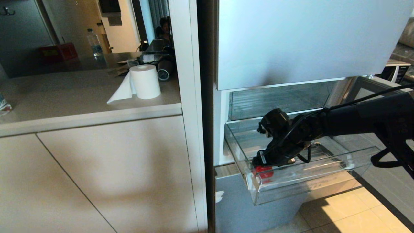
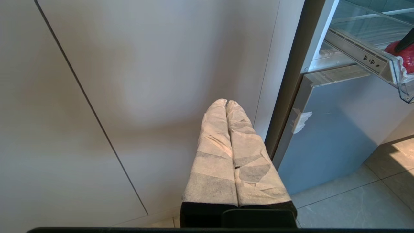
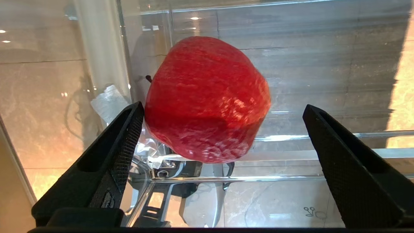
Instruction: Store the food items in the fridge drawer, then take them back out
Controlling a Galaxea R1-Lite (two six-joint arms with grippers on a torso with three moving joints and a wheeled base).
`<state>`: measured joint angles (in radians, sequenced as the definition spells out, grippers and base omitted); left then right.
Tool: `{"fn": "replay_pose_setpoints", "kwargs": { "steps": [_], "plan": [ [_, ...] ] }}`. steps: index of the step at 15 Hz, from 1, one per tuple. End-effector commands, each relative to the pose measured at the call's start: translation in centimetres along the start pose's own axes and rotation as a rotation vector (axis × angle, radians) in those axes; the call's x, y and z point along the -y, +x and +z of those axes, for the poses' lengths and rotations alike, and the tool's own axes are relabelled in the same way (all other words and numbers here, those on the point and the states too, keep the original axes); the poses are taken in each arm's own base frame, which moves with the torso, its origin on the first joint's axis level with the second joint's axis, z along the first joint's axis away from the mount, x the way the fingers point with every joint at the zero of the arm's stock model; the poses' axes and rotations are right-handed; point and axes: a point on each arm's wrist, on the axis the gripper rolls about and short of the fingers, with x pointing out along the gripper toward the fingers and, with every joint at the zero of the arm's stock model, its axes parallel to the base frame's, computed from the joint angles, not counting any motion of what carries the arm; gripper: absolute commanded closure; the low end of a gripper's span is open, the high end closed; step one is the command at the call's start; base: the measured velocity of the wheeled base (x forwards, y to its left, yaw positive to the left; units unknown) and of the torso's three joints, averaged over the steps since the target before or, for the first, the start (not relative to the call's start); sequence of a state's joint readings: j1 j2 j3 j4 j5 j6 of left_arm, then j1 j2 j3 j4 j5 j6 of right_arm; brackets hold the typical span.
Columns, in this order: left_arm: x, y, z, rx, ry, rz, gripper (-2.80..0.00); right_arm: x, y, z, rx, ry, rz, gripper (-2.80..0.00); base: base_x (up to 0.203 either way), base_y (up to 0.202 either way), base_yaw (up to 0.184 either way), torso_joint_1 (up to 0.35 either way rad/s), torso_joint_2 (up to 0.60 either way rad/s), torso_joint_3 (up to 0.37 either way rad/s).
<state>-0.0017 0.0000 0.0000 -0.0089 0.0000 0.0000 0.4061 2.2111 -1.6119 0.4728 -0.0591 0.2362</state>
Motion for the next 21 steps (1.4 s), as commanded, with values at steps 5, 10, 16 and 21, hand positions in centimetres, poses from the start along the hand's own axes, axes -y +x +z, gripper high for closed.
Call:
{"fn": "replay_pose_setpoints", "kwargs": {
  "steps": [5,10,16,21],
  "plan": [
    [0.0,0.0,0.0,-0.001,0.0,0.0,0.0,-0.2,0.5,-0.4,-0.019,0.006,-0.001,-2.8,0.0,0.0,0.0,0.0,0.0,0.0],
    [0.0,0.0,0.0,-0.001,0.0,0.0,0.0,-0.4,0.6,-0.6,-0.027,0.004,-0.003,-2.8,0.0,0.0,0.0,0.0,0.0,0.0],
    [0.0,0.0,0.0,-0.001,0.0,0.0,0.0,-0.5,0.5,-0.5,-0.021,0.015,-0.001,0.0,0.0,0.0,0.0,0.0,0.0,0.0],
    [0.0,0.0,0.0,-0.001,0.0,0.0,0.0,-0.8,-2.7,2.2,0.125,0.051,0.018,0.0,0.0,0.0,0.0,0.0,0.0,0.0]
  ]
}}
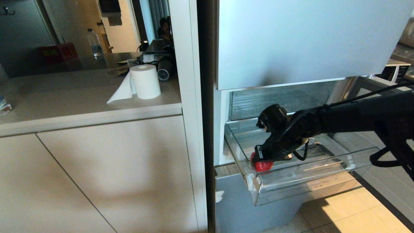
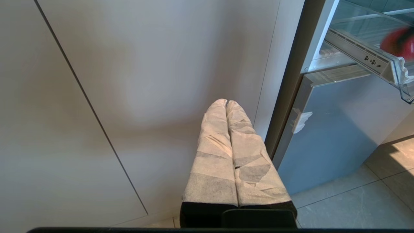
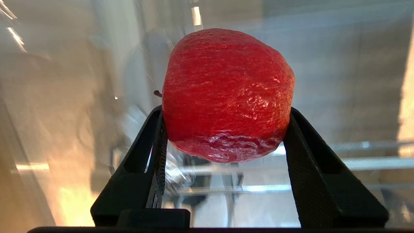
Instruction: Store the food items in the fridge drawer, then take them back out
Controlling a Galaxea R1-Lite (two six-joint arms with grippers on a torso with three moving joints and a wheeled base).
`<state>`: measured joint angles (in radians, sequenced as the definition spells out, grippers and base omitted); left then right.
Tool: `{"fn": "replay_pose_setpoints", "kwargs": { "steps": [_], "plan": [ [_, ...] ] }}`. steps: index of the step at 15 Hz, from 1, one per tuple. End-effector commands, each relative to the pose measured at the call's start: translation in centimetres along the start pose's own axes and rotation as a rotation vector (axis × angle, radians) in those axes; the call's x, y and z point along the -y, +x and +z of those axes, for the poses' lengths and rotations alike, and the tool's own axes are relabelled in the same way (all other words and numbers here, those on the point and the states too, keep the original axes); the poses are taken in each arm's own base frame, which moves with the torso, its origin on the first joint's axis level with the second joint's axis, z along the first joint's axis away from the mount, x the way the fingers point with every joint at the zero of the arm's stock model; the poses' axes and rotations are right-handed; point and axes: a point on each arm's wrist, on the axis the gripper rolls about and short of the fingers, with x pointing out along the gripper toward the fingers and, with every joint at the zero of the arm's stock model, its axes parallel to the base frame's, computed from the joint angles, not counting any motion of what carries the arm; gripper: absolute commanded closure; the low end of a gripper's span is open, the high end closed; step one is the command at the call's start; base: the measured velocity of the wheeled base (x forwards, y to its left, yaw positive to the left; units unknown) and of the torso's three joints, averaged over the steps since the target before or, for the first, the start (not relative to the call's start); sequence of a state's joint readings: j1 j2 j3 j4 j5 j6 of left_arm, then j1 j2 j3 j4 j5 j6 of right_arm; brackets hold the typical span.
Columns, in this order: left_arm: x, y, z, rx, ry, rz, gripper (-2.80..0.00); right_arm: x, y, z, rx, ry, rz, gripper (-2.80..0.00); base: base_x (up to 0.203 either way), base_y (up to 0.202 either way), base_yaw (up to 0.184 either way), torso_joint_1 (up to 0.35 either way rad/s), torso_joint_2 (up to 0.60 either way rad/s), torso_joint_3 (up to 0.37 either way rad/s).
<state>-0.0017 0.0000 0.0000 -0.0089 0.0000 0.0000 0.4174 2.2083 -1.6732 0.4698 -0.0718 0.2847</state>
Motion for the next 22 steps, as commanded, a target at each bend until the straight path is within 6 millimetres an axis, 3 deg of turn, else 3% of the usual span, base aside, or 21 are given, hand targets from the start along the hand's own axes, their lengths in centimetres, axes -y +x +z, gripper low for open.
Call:
{"fn": "replay_pose_setpoints", "kwargs": {
  "steps": [1,3,5,8,11,14,18,20,22],
  "plan": [
    [0.0,0.0,0.0,-0.001,0.0,0.0,0.0,-0.2,-1.9,1.3,0.08,0.01,-0.017,0.0,0.0,0.0,0.0,0.0,0.0,0.0],
    [0.0,0.0,0.0,-0.001,0.0,0.0,0.0,0.1,-3.0,1.4,0.115,0.016,-0.073,0.0,0.0,0.0,0.0,0.0,0.0,0.0],
    [0.0,0.0,0.0,-0.001,0.0,0.0,0.0,0.2,-5.5,1.5,0.156,0.014,-0.067,0.0,0.0,0.0,0.0,0.0,0.0,0.0],
    [0.0,0.0,0.0,0.0,0.0,0.0,0.0,0.7,-11.2,0.9,0.248,0.018,-0.043,0.0,0.0,0.0,0.0,0.0,0.0,0.0],
    [0.0,0.0,0.0,-0.001,0.0,0.0,0.0,1.4,-18.0,-1.8,0.342,0.009,-0.006,0.0,0.0,0.0,0.0,0.0,0.0,0.0],
    [0.0,0.0,0.0,-0.001,0.0,0.0,0.0,3.4,-24.3,-7.0,0.428,-0.013,0.015,0.0,0.0,0.0,0.0,0.0,0.0,0.0],
    [0.0,0.0,0.0,-0.001,0.0,0.0,0.0,8.0,-30.6,-16.9,0.645,0.022,-0.002,0.0,0.0,0.0,0.0,0.0,0.0,0.0],
    [0.0,0.0,0.0,-0.001,0.0,0.0,0.0,9.9,-30.6,-22.5,0.756,0.047,-0.069,0.0,0.0,0.0,0.0,0.0,0.0,0.0],
    [0.0,0.0,0.0,-0.001,0.0,0.0,0.0,10.9,-29.3,-27.7,0.861,0.057,-0.128,0.0,0.0,0.0,0.0,0.0,0.0,0.0]
  ]
}}
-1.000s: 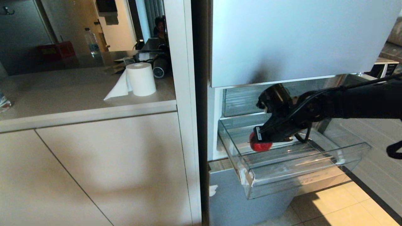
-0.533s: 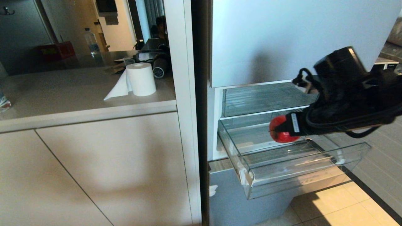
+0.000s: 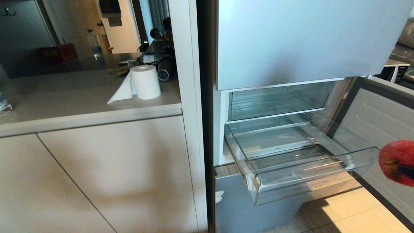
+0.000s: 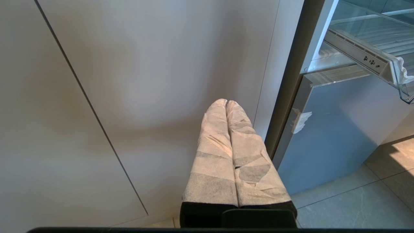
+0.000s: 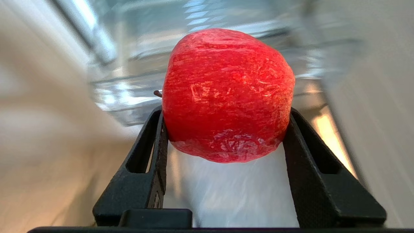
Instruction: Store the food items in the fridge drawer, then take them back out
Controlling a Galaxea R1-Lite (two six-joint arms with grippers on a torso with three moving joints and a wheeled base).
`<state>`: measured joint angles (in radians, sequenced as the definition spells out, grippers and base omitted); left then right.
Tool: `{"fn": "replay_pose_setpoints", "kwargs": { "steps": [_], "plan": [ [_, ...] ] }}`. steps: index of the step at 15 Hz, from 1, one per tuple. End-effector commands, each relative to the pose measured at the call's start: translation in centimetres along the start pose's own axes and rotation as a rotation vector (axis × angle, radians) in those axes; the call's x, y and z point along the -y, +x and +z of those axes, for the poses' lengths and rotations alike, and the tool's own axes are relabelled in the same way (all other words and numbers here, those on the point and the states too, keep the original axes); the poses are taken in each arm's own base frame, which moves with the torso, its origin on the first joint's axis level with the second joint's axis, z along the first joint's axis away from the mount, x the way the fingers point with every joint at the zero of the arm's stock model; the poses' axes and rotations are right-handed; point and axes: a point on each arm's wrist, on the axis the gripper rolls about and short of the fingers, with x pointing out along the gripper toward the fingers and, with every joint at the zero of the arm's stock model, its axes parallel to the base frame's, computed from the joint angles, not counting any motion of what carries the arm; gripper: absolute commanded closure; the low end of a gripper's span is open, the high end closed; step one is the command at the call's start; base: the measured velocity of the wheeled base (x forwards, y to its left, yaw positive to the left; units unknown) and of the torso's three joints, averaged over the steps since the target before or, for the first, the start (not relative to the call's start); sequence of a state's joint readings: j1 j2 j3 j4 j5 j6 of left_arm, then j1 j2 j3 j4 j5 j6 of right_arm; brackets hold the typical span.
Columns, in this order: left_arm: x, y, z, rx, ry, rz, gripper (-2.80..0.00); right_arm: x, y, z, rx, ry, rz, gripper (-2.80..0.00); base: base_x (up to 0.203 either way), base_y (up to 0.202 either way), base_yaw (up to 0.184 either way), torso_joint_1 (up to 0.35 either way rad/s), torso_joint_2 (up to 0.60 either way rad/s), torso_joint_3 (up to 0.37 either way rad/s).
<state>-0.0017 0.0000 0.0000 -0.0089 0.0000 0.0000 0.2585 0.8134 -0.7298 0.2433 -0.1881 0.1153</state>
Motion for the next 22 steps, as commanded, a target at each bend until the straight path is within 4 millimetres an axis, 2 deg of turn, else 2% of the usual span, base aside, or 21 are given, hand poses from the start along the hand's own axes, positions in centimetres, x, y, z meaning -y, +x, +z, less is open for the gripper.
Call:
{"fn": "replay_pose_setpoints", "kwargs": {
  "steps": [1,4,6,8,10,14,22],
  "plan": [
    [0.0,0.0,0.0,-0.001,0.0,0.0,0.0,1.7,-4.9,-6.3,0.204,0.024,-0.045,0.0,0.0,0.0,0.0,0.0,0.0,0.0],
    [0.0,0.0,0.0,-0.001,0.0,0.0,0.0,2.0,-4.3,-12.0,0.202,-0.045,-0.066,0.0,0.0,0.0,0.0,0.0,0.0,0.0],
    [0.0,0.0,0.0,-0.001,0.0,0.0,0.0,2.1,-2.5,-15.3,0.146,-0.092,-0.066,0.0,0.0,0.0,0.0,0.0,0.0,0.0],
    [0.0,0.0,0.0,-0.001,0.0,0.0,0.0,2.1,-1.6,-17.4,0.115,-0.104,-0.041,0.0,0.0,0.0,0.0,0.0,0.0,0.0],
    [0.0,0.0,0.0,-0.001,0.0,0.0,0.0,1.9,-1.8,-17.9,0.114,-0.105,-0.046,0.0,0.0,0.0,0.0,0.0,0.0,0.0],
    [0.0,0.0,0.0,-0.001,0.0,0.0,0.0,1.8,-3.5,-19.1,0.316,-0.145,-0.059,0.0,0.0,0.0,0.0,0.0,0.0,0.0],
    [0.0,0.0,0.0,0.0,0.0,0.0,0.0,1.8,-3.4,-19.1,0.307,-0.14,-0.069,0.0,0.0,0.0,0.0,0.0,0.0,0.0]
  ]
}}
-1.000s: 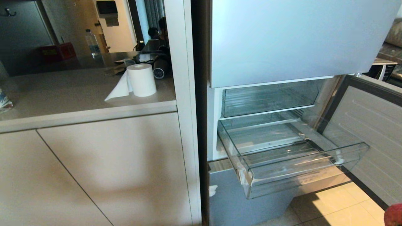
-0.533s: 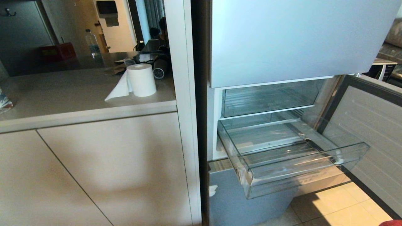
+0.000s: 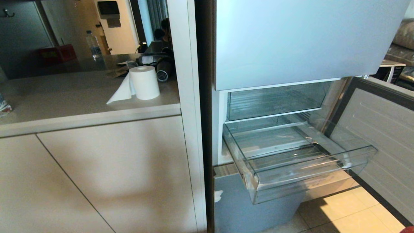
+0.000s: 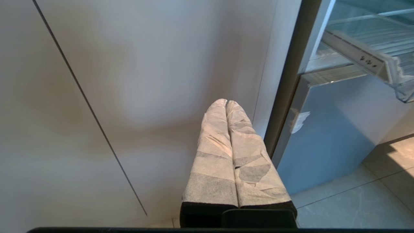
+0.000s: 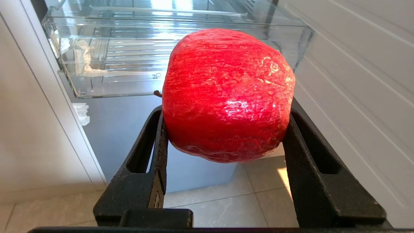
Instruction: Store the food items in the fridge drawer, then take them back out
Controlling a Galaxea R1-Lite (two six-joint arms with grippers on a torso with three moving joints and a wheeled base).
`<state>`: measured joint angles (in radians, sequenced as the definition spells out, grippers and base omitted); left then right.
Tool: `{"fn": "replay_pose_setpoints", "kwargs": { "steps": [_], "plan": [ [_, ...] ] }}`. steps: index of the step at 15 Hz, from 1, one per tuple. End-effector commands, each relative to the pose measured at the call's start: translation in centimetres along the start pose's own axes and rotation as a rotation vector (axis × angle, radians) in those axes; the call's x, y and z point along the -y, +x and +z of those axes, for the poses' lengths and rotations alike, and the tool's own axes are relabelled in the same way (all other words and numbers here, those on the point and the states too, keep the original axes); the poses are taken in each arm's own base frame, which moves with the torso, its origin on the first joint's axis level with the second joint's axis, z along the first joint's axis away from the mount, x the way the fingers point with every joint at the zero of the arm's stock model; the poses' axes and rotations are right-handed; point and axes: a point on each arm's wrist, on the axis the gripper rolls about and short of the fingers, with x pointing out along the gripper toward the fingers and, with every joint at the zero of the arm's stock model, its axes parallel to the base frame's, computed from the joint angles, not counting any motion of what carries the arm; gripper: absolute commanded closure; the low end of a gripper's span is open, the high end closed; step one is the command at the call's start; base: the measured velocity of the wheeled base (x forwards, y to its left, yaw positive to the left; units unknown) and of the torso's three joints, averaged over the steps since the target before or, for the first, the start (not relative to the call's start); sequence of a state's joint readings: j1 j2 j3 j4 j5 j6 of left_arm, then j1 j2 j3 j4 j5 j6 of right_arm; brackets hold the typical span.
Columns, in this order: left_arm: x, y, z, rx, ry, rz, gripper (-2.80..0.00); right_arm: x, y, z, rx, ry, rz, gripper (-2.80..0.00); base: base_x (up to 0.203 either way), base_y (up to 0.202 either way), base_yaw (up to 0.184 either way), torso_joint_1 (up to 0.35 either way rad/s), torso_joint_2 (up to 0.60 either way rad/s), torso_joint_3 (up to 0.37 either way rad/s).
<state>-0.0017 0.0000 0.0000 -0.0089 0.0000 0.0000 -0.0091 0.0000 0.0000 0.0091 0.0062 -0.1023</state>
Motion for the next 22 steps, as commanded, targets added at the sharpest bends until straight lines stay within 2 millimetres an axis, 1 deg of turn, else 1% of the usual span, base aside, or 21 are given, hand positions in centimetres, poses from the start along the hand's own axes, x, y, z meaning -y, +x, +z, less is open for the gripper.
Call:
{"fn": "replay_pose_setpoints", "kwargs": {
  "steps": [1,17,20,21,22],
  "plan": [
    [0.0,0.0,0.0,-0.001,0.0,0.0,0.0,0.0,0.0,0.0,-0.002,0.004,0.001,0.0,-0.005,-0.001,-0.058,0.0,0.0,0.004],
    [0.0,0.0,0.0,-0.001,0.0,0.0,0.0,0.0,0.0,0.0,-0.001,0.04,-0.007,0.0,-0.001,0.007,-0.171,0.003,0.0,0.003],
    [0.0,0.0,0.0,-0.001,0.0,0.0,0.0,0.0,0.0,0.0,-0.004,0.041,-0.013,0.0,0.0,0.004,-0.103,0.003,0.0,0.002],
    [0.0,0.0,0.0,0.0,0.0,0.0,0.0,0.1,0.2,0.4,-0.021,0.052,-0.019,0.0,0.0,0.0,0.0,0.0,0.0,0.0],
    [0.0,0.0,0.0,0.0,0.0,0.0,0.0,0.2,0.3,1.3,-0.034,0.081,-0.04,0.0,0.0,0.0,0.0,0.0,0.0,0.0]
  ]
}}
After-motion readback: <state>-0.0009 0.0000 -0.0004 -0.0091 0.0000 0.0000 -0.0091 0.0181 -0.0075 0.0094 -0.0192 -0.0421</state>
